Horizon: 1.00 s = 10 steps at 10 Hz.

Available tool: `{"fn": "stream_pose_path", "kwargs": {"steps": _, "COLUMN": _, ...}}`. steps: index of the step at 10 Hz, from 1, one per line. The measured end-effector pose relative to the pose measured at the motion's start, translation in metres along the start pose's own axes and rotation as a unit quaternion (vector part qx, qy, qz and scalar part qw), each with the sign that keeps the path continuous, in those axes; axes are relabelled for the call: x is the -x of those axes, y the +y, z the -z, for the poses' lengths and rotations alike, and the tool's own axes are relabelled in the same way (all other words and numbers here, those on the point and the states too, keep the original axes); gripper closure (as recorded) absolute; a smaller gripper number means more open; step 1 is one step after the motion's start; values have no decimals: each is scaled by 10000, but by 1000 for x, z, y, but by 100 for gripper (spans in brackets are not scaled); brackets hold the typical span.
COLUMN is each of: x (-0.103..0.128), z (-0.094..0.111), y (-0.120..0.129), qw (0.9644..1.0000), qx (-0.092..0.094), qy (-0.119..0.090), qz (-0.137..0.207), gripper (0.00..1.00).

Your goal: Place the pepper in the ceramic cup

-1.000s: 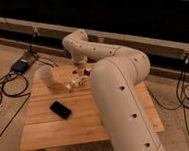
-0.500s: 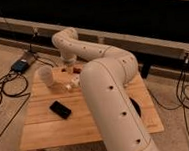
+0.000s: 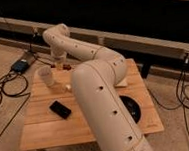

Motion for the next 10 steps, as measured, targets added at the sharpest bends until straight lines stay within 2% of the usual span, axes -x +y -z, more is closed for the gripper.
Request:
{"fn": "stream_pose_path", "kwargs": {"steps": 4, "x": 48, "z": 16, "y": 3, "qw": 9982, "qx": -29, "qy": -567, "qz": 187, "gripper": 100}}
{"fn": "stream_pose_path", "kwargs": {"steps": 7, "x": 82, "z": 31, "y": 10, "qw": 9945, "qx": -52, "qy": -987, "qz": 341, "gripper": 100}}
{"fn": "stream_pose_path", "kwargs": {"steps": 10, "x": 117, "z": 49, "y": 17, "qw": 9887, "qx": -84, "qy": -1417, "qz": 491, "gripper": 100}}
